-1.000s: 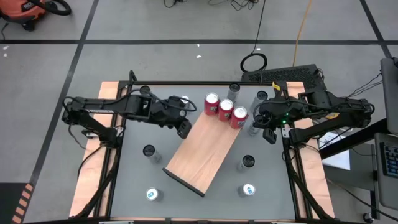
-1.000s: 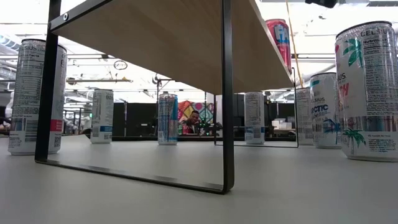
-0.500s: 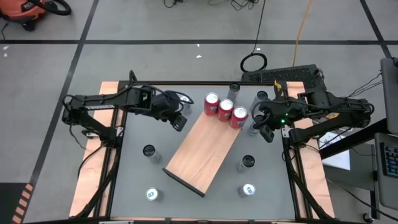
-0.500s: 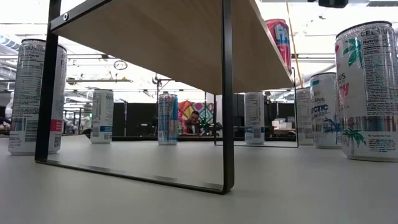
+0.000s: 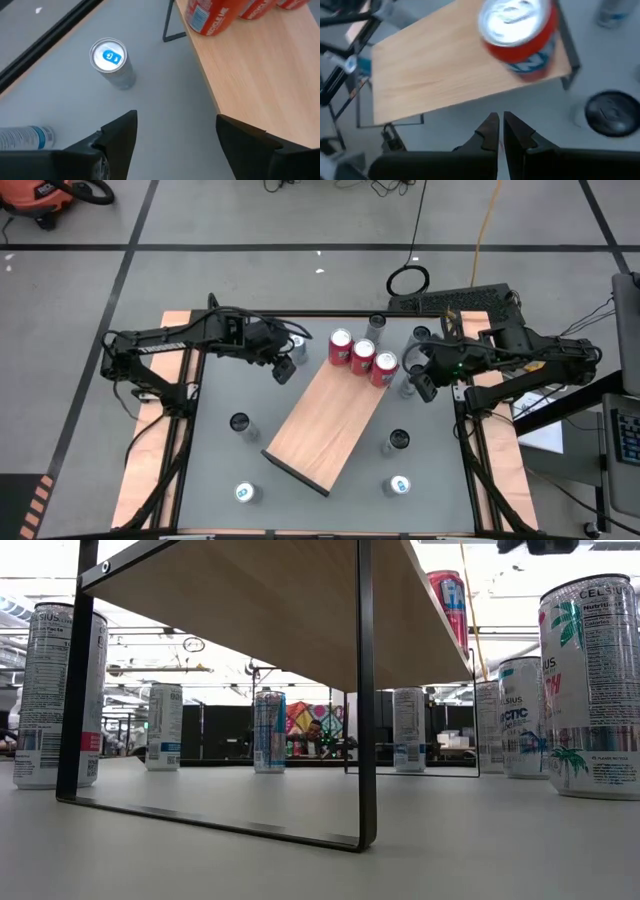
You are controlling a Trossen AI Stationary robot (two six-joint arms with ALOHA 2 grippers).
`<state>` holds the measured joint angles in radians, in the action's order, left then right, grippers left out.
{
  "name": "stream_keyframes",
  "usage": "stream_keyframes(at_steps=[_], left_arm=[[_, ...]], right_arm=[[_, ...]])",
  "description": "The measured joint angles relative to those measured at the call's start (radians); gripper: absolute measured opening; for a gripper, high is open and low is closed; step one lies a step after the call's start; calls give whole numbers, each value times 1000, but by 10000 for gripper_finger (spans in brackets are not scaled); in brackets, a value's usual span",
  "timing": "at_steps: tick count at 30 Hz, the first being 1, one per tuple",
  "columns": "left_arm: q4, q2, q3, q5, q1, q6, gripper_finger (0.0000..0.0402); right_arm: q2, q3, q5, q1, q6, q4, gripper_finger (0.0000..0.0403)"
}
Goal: Place canned beverage on shelf
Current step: Put the white pink soda can on the shelf
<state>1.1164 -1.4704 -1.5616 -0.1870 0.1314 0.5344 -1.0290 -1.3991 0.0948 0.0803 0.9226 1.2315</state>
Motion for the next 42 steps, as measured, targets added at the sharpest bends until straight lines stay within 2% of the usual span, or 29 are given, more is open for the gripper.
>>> stream_keyframes(at_steps=[7, 11, 16, 19, 22, 27, 30, 34, 42], left_arm=[[-3, 0, 0, -23, 0, 9, 274], [-11, 0, 0, -24, 0, 35, 274], [-11, 0, 0, -25, 0, 35, 274], [-11, 0, 1, -27, 0, 31, 274], [-10, 0, 1, -29, 0, 33, 274], [-10, 0, 1, -30, -1, 36, 274], [-9, 0, 1, -30, -3, 36, 274], [-8, 0, 2, -31, -3, 36, 274], [-8, 0, 2, -31, -3, 36, 274]], right_arm=[[0, 0, 86, -10, 111, 115, 0], [-3, 0, 94, -51, 130, 196, 0], [-3, 0, 93, -109, -25, 210, 3], [-3, 0, 95, -141, -157, 213, 17], [-3, 0, 83, -153, -238, 212, 39], [-1, 0, -109, -136, -286, 202, 83], [-1, 0, -168, -94, -257, 151, 116], [-12, 0, -170, -21, -247, 87, 165], [-63, 0, -143, 110, -187, 76, 259]])
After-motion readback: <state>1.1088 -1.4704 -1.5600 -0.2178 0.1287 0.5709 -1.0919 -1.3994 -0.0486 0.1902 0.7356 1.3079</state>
